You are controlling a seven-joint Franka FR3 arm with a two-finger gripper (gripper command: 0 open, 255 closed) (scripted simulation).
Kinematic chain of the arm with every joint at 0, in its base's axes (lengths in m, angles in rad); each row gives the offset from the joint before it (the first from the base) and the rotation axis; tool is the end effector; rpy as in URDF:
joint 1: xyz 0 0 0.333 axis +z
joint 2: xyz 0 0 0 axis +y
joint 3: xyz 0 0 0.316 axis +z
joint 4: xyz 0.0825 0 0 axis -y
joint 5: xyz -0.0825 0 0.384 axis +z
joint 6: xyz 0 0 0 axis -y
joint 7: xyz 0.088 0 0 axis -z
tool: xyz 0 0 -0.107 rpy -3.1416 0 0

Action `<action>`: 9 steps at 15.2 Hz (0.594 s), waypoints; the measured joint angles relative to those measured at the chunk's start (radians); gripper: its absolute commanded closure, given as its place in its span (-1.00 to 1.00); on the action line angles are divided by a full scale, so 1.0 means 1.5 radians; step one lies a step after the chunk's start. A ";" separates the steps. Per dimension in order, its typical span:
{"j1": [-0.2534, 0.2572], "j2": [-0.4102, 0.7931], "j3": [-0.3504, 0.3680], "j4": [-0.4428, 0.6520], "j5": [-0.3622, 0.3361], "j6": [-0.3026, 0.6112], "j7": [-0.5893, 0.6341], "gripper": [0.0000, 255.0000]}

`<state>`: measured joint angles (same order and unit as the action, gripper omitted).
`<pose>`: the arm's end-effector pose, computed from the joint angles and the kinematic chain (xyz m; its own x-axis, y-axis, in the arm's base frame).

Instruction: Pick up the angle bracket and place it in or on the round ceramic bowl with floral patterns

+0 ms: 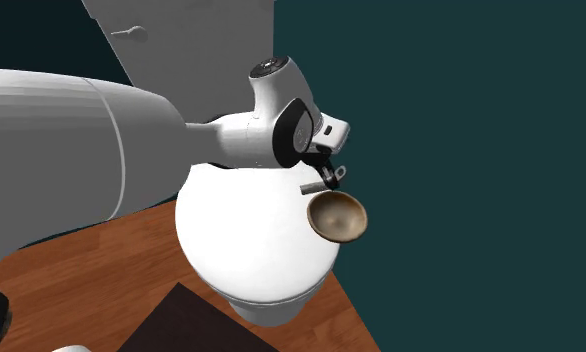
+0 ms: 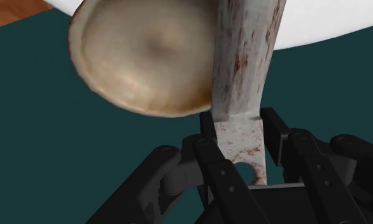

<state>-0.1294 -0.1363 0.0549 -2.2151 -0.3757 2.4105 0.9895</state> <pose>0.5311 -0.0411 0.4703 0.6059 -0.6716 0.4264 -0.7246 -0.6871 -0.0526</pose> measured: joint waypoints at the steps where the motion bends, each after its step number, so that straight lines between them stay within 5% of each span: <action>1: -0.007 -0.001 -0.011 -0.002 0.004 0.007 -0.019 1.00; 9: -0.031 -0.005 -0.047 -0.054 0.004 0.069 -0.065 1.00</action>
<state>-0.1755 -0.1432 -0.0154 -2.2966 -0.3690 2.5146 0.8919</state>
